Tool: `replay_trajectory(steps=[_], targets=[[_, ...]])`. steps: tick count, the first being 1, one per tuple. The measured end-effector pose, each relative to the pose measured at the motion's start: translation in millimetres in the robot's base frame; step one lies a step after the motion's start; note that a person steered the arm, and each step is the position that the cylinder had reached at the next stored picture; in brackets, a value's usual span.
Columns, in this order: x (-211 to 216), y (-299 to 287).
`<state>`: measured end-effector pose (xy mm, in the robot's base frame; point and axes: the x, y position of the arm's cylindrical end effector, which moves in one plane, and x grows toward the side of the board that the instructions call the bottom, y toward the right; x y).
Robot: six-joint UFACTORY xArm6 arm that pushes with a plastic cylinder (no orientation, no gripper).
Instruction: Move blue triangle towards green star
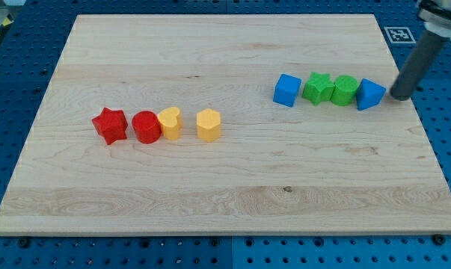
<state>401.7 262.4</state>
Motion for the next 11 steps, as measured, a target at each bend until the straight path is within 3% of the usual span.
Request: replay_trajectory(steps=[2, 6, 11], targets=[[-25, -17], [26, -21], [49, -41]])
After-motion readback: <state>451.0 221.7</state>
